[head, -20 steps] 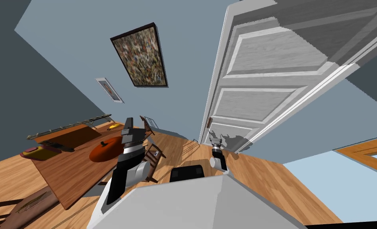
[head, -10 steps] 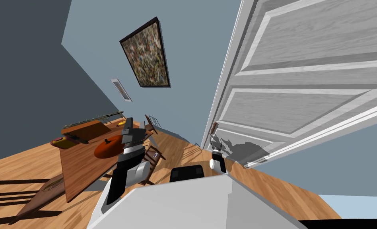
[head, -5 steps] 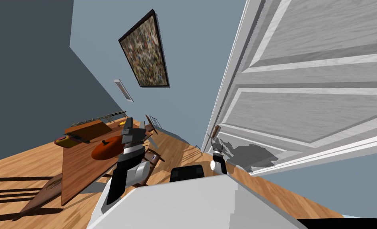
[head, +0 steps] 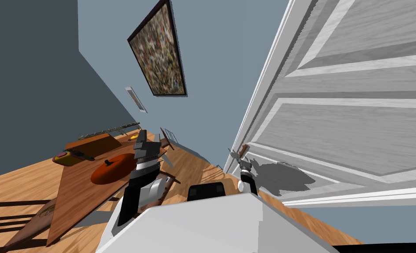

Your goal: Pull the door open

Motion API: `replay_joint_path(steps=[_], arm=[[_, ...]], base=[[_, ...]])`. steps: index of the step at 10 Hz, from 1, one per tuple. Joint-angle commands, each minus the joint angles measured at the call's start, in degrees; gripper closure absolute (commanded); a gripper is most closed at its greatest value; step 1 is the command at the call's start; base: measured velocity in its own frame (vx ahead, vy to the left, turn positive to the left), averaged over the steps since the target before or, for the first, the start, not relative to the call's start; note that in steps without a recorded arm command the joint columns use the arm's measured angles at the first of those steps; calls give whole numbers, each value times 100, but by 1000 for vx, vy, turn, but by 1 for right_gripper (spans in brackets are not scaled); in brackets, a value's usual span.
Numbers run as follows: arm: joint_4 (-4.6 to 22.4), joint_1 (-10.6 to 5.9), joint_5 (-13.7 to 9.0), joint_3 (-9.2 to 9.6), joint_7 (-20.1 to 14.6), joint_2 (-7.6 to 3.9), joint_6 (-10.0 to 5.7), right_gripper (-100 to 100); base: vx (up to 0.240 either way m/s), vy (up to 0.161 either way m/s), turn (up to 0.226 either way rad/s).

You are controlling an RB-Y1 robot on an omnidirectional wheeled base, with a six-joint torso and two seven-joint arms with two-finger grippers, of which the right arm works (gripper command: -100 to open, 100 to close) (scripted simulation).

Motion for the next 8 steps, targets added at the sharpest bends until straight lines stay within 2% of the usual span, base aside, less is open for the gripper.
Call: replay_joint_path(steps=[1, 2, 5, 6, 7, 8], arm=[[202, -53, 6, 12, -146, -75, -83, -100], [241, -32, 1, 9, -228, -141, -103, -100], [438, 71, -26, -7, -643, -471, -207, -100], [477, 91, -31, -10, -724, -535, -227, -100], [570, 12, -21, 2, -696, -500, -264, -100], [570, 12, -21, 2, -696, -500, -264, 100]], base=[[137, 0, 21], [79, 10, 13], [138, -8, 50], [218, -29, 40], [74, -5, -38], [-37, 24, 37]])
